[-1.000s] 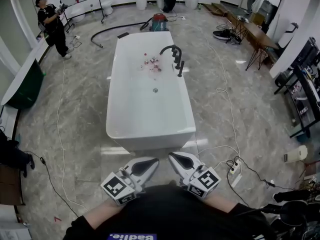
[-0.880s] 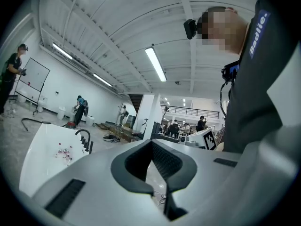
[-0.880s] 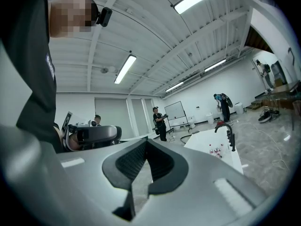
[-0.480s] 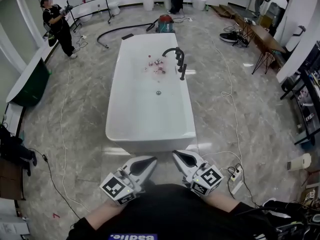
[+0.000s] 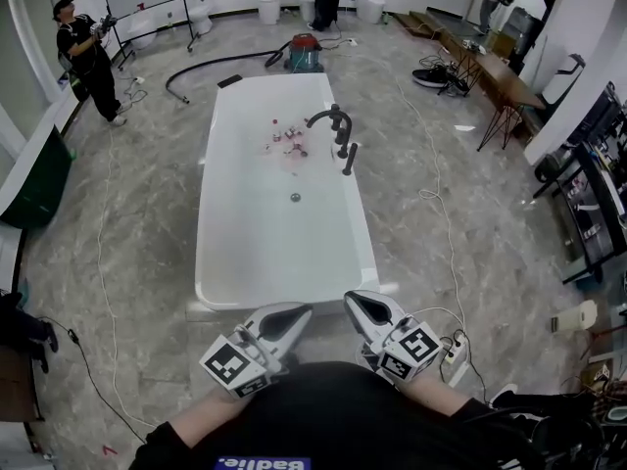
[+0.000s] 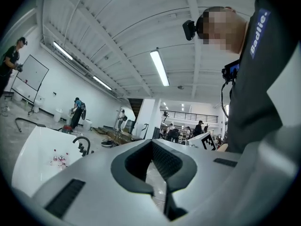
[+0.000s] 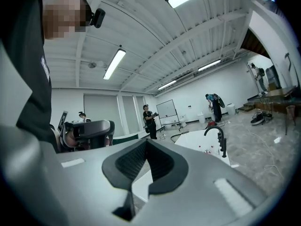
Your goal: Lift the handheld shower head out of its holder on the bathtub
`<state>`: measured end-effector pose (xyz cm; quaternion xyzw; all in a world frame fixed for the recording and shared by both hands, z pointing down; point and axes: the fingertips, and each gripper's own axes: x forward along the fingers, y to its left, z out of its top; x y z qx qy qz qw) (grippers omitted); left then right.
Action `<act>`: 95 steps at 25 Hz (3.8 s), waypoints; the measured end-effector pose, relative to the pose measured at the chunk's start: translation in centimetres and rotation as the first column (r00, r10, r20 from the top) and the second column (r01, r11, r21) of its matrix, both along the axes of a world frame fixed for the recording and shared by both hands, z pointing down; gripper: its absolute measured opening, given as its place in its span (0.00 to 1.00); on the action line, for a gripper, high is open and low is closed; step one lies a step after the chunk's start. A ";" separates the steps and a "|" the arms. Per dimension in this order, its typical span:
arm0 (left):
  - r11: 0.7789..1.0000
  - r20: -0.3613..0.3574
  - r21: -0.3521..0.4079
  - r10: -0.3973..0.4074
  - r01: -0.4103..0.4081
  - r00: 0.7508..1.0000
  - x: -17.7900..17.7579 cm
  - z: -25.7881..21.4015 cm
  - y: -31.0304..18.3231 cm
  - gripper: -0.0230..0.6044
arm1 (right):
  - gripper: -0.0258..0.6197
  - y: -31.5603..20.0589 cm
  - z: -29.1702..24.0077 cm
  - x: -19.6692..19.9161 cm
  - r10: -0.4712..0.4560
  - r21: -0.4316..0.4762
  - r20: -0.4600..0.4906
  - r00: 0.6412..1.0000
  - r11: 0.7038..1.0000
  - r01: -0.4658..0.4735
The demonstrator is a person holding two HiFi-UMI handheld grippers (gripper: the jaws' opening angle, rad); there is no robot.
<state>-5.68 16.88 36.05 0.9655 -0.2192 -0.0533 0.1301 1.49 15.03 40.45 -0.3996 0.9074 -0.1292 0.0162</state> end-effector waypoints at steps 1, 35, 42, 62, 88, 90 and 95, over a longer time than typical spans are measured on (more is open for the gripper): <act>1.000 0.000 0.006 0.013 -0.013 1.000 -0.5 0.0 -1.5 0.04 | 0.04 -1.4 -0.1 -0.5 0.009 0.001 -0.002 1.000 1.000 -0.009; 0.999 0.042 -0.043 0.014 -0.012 0.999 3.9 1.8 -22.8 0.04 | 0.04 -26.4 4.4 6.0 0.071 -0.053 -0.014 0.997 0.996 -0.071; 0.998 0.056 -0.062 -0.024 0.027 0.998 4.8 2.1 -23.8 0.04 | 0.04 -32.6 6.8 10.2 0.108 -0.071 -0.048 0.993 0.991 -0.111; 0.991 0.072 -0.099 -0.085 0.092 0.994 5.9 3.5 -28.7 0.04 | 0.10 -49.0 13.4 17.1 0.193 -0.101 -0.151 0.970 0.973 -0.209; 0.970 0.131 -0.193 -0.125 0.149 0.983 5.1 9.3 -31.5 0.04 | 0.37 -65.0 29.3 20.8 0.213 -0.221 -0.376 0.902 0.924 -0.311; 0.968 0.136 -0.201 -0.122 0.148 0.983 5.4 9.8 -31.5 0.04 | 0.38 -66.2 30.2 21.2 0.214 -0.225 -0.395 0.893 0.920 -0.320; 0.962 0.124 -0.221 -0.132 0.157 0.983 6.0 10.8 -32.0 0.04 | 0.39 -68.1 32.6 21.9 0.206 -0.244 -0.436 0.876 0.910 -0.335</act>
